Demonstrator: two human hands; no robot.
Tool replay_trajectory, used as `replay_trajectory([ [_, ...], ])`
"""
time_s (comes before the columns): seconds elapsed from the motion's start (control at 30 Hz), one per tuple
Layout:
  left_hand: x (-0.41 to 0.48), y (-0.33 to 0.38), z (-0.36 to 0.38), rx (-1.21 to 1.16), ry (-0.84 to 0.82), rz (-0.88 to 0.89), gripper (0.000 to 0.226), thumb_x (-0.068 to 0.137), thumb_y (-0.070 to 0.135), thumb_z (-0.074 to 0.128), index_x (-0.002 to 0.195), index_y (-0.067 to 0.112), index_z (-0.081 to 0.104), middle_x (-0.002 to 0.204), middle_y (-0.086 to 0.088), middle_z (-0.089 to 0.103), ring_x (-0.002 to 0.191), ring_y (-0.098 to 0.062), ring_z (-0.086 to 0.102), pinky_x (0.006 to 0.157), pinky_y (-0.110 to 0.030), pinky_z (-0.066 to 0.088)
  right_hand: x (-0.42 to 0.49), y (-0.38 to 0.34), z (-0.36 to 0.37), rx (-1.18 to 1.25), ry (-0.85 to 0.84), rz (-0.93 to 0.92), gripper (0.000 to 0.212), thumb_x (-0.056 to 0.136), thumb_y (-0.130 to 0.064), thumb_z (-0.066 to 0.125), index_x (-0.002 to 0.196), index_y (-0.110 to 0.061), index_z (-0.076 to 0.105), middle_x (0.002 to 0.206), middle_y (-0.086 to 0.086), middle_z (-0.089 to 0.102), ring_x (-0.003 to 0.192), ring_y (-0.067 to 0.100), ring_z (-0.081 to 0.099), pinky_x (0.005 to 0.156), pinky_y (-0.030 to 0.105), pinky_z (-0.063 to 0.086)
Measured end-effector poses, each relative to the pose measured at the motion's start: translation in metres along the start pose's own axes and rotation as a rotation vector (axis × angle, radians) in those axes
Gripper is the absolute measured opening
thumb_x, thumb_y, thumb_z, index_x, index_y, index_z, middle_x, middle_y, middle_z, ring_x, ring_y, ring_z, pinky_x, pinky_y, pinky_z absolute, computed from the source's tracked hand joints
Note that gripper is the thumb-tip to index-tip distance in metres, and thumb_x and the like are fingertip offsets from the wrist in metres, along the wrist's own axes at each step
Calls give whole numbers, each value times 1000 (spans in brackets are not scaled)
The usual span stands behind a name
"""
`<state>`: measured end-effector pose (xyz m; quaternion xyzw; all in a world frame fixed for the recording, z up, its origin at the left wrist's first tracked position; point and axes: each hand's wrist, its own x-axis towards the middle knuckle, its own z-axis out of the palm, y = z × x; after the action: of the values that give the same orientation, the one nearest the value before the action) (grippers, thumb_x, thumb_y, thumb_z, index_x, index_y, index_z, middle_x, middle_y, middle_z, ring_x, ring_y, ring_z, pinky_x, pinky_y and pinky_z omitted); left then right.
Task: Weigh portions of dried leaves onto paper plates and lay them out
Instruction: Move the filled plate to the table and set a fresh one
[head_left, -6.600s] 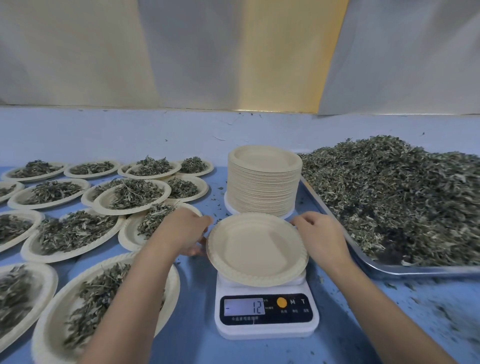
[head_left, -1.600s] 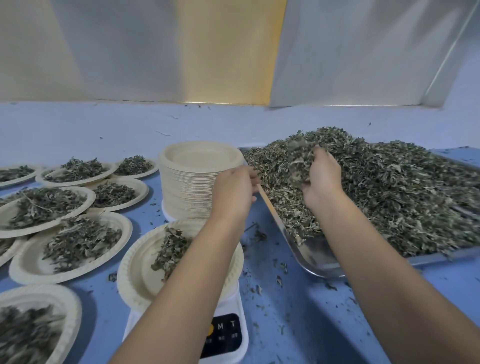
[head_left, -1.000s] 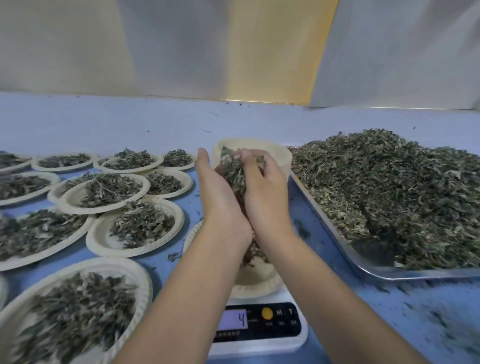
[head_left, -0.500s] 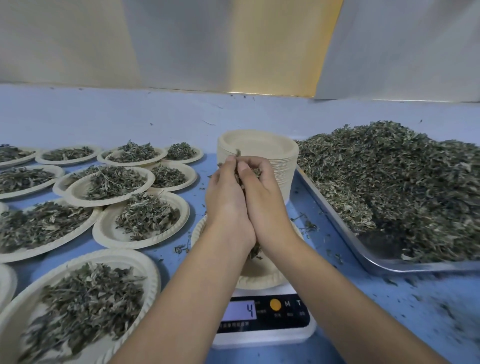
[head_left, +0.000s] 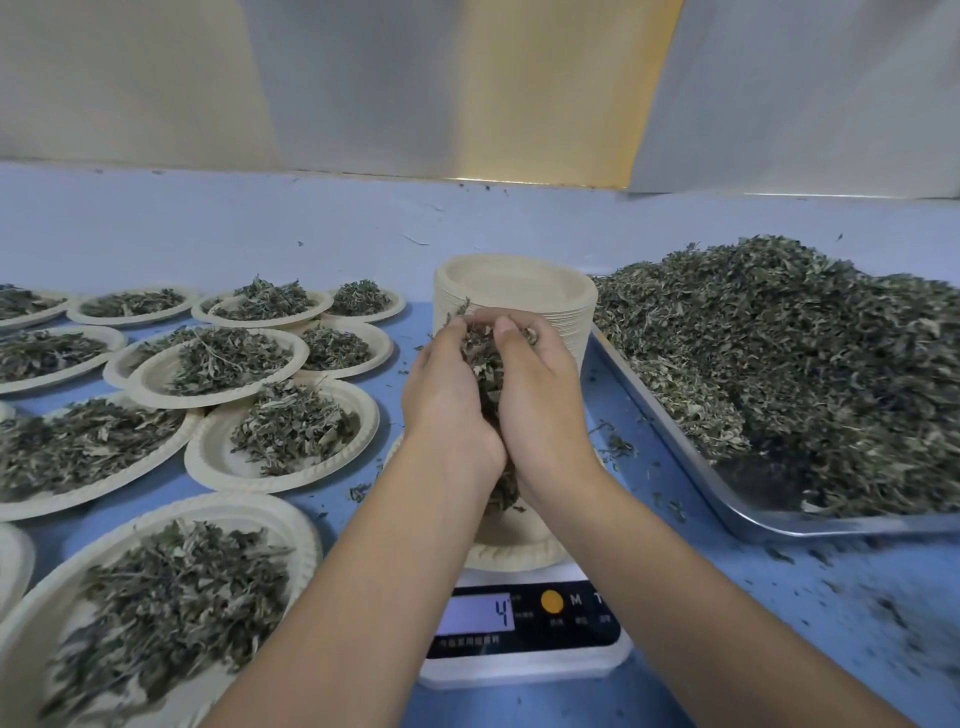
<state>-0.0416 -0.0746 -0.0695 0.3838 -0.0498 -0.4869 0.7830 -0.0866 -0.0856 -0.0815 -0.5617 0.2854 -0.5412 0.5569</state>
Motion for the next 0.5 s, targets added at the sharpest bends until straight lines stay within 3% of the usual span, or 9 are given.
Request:
replay_trajectory([
  [0.1, -2, 4, 0, -37, -39, -79, 34, 93, 32, 53, 123, 20, 61, 111, -4, 69, 88, -20, 67, 55, -25, 53, 1, -6, -2, 44, 32, -9, 24, 97, -10, 44, 91, -17, 66, 100, 3, 69, 100, 17, 64, 95, 38, 50],
  [0.27, -3, 10, 0, -33, -18, -98, 29, 91, 30, 56, 116, 16, 64, 101, -7, 71, 71, -21, 67, 60, -29, 55, 9, -11, -10, 72, 37, -12, 24, 99, -12, 43, 99, -12, 66, 92, -7, 66, 84, -6, 61, 78, 11, 48],
  [0.3, -3, 11, 0, -32, -14, -93, 28, 91, 29, 56, 113, 15, 64, 98, -8, 71, 69, -21, 67, 58, -29, 56, 10, -11, -11, 96, 31, 8, 24, 100, -12, 42, 97, -13, 66, 93, -5, 67, 86, -4, 62, 81, 14, 49],
  [0.4, -3, 13, 0, -35, -4, -85, 18, 92, 28, 55, 96, 14, 65, 88, -7, 70, 67, -21, 65, 61, -29, 55, 11, -13, -11, 175, 38, 59, 25, 100, -12, 42, 90, -17, 65, 96, 1, 69, 105, 23, 63, 98, 45, 49],
  [0.5, -3, 15, -2, -39, -21, -93, 20, 93, 28, 51, 85, 14, 62, 72, -6, 68, 61, -20, 64, 60, -28, 53, 14, -15, -13, 175, 64, 63, 26, 100, -13, 42, 90, -17, 65, 92, 0, 71, 99, 24, 65, 96, 49, 50],
])
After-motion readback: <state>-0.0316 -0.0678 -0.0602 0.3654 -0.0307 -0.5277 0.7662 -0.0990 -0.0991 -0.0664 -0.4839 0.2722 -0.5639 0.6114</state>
